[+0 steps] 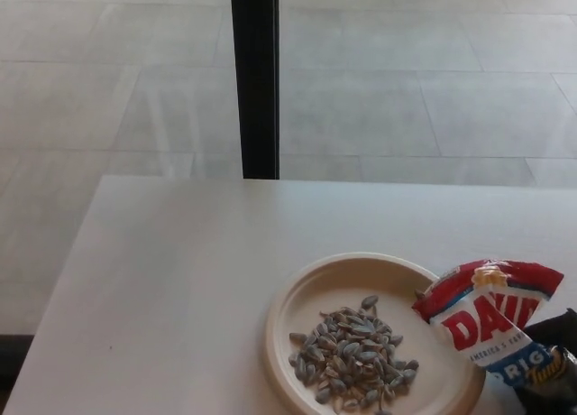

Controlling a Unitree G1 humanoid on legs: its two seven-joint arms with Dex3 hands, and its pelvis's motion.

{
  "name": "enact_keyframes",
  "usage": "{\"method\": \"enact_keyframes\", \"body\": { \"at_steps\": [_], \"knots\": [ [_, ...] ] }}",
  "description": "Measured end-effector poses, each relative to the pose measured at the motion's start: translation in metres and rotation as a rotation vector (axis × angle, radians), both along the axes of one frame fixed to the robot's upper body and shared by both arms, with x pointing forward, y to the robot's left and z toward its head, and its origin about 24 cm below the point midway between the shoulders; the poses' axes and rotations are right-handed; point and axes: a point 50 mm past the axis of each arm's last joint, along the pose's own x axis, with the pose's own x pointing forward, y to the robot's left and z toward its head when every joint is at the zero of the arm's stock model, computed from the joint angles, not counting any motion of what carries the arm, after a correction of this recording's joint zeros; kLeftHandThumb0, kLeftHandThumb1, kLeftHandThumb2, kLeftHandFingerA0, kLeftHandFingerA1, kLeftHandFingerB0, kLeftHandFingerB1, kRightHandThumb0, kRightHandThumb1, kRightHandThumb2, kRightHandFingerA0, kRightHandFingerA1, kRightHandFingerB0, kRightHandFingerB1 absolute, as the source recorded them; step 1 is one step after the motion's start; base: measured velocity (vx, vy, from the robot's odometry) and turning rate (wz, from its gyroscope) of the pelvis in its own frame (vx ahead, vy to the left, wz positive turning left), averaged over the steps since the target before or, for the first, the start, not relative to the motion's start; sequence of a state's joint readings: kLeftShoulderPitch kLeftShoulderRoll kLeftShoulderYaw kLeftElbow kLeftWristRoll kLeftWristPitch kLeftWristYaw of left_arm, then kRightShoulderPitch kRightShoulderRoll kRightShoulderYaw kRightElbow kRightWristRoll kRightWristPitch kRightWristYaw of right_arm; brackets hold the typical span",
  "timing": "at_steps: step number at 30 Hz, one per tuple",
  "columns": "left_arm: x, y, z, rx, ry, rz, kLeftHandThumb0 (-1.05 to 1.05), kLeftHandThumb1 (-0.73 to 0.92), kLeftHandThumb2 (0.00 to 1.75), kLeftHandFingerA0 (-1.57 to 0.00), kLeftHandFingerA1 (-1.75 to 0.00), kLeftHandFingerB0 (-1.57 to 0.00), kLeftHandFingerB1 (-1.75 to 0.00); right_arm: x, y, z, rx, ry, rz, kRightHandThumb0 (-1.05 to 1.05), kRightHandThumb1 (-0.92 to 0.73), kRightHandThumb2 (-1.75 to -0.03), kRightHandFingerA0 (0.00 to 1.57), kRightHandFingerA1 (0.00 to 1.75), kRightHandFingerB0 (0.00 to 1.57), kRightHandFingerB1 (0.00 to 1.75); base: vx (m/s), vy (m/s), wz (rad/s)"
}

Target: The robot uses its right hand to pick up a bag of sunflower seeds kept in the middle of the desk and tilts it over a plate kept next to it to pour out a few seeds and then puts the bag of seeds back on the desk

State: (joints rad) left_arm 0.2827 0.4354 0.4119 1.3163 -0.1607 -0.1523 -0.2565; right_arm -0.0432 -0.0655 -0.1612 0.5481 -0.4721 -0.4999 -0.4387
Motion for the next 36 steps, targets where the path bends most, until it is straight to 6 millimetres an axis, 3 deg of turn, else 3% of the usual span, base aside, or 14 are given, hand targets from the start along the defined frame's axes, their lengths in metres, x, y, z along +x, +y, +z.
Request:
{"method": "enact_keyframes", "body": {
  "at_steps": [3, 4, 5, 8, 10, 11, 13, 16, 17, 19, 20, 22, 35, 36],
  "knots": [
    [0.0, 0.0, 0.0, 0.001, -0.002, 0.002, -0.93, 0.69, 1.11, -0.28, -0.58, -0.12, -0.44, 0.0, 0.003, -0.006, 0.059, 0.008, -0.014, -0.34, -0.82, -0.68, 0.72, 1.58, 0.56, 0.74, 0.0, 0.0, 0.0],
    [0.0, 0.0, 0.0, 0.001, -0.003, 0.003, -0.96, 0.88, 0.67, -0.31, -0.52, -0.22, -0.34, 0.0, 0.004, -0.007, 0.075, 0.01, -0.015, -0.35, -0.79, -0.67, 0.69, 1.55, 0.49, 0.63, 0.0, 0.0, 0.0],
    [0.0, 0.0, 0.0, 0.001, -0.003, 0.004, -0.9, 0.69, 1.11, -0.26, -0.58, -0.16, -0.46, 0.0, 0.005, -0.009, 0.096, 0.013, -0.013, -0.4, -0.79, -0.63, 0.76, 1.44, 0.41, 0.52, 0.0, 0.0, 0.0],
    [0.0, 0.0, 0.0, 0.0, -0.001, 0.002, -0.94, 0.9, 0.67, -0.3, -0.51, -0.22, -0.34, 0.002, 0.011, -0.012, 0.144, 0.015, 0.01, -0.48, -0.62, -1.01, 0.78, 1.14, 0.27, 0.6, 0.0, 0.0, 0.0],
    [0.0, -0.001, 0.0, 0.0, -0.001, 0.003, -0.94, 0.91, 0.67, -0.29, -0.51, -0.21, -0.34, 0.003, 0.015, -0.014, 0.148, 0.02, 0.04, -0.52, -0.62, -1.0, 0.68, 1.1, 0.26, 0.61, 0.0, 0.0, 0.0],
    [0.0, -0.001, 0.0, -0.001, -0.001, 0.003, -0.89, 0.69, 1.11, -0.25, -0.58, -0.16, -0.46, 0.004, 0.018, -0.015, 0.142, 0.023, 0.065, -0.49, -0.59, -0.99, 0.72, 1.11, 0.26, 0.59, 0.0, 0.0, 0.0],
    [-0.001, -0.001, 0.0, 0.0, 0.0, 0.0, -0.93, 0.91, 0.67, -0.3, -0.52, -0.22, -0.34, 0.005, 0.02, -0.016, 0.123, 0.03, 0.104, -0.53, -0.58, -0.97, 0.69, 1.11, 0.22, 0.58, 0.0, 0.0, 0.0],
    [-0.001, -0.001, 0.0, 0.001, -0.001, 0.002, -0.93, 0.9, 0.67, -0.3, -0.52, -0.23, -0.35, 0.008, 0.019, -0.016, 0.076, 0.046, 0.157, -0.72, -0.58, -0.93, 0.25, 0.79, 0.02, 0.43, 0.0, 0.0, 0.0],
    [-0.001, -0.001, 0.0, 0.001, -0.002, 0.003, -0.92, 0.68, 1.1, -0.28, -0.59, -0.17, -0.46, 0.008, 0.018, -0.016, 0.052, 0.059, 0.18, -0.99, -0.6, -0.97, 0.0, 0.14, 0.0, 0.09, 0.0, 0.0, 0.0],
    [-0.001, 0.0, 0.0, 0.002, -0.005, 0.007, -0.95, 0.89, 0.67, -0.31, -0.53, -0.23, -0.35, 0.009, 0.016, -0.016, 0.004, 0.088, 0.224, -1.05, -0.64, -1.0, 0.0, 0.07, 0.0, 0.01, 0.0, 0.0, 0.0],
    [-0.001, 0.0, 0.0, 0.002, -0.006, 0.009, -0.93, 0.67, 1.1, -0.27, -0.59, -0.17, -0.46, 0.01, 0.015, -0.016, -0.013, 0.1, 0.24, -1.05, -0.62, -0.99, 0.0, 0.09, 0.0, 0.03, 0.0, 0.0, 0.0],
    [-0.001, 0.0, 0.0, 0.002, -0.007, 0.011, -0.95, 0.9, 0.67, -0.31, -0.51, -0.22, -0.33, 0.011, 0.013, -0.015, -0.051, 0.124, 0.272, -0.99, -0.53, -0.85, 0.0, 0.0, 0.0, 0.06, 0.0, 0.0, 0.0],
    [0.0, -0.001, -0.001, 0.002, -0.006, 0.008, -0.92, 0.68, 1.09, -0.31, -0.59, -0.19, -0.45, 0.006, 0.0, -0.011, -0.208, 0.183, 0.35, -1.01, -0.55, -0.83, 0.0, 0.0, 0.0, 0.0, 0.0, 0.0, 0.0],
    [0.0, -0.001, -0.001, 0.003, -0.007, 0.009, -0.93, 0.88, 0.67, -0.33, -0.52, -0.25, -0.34, 0.006, -0.001, -0.011, -0.216, 0.183, 0.348, -0.99, -0.7, -0.62, 0.0, 0.0, 0.0, 0.0, 0.0, 0.0, 0.0]
  ]
}}
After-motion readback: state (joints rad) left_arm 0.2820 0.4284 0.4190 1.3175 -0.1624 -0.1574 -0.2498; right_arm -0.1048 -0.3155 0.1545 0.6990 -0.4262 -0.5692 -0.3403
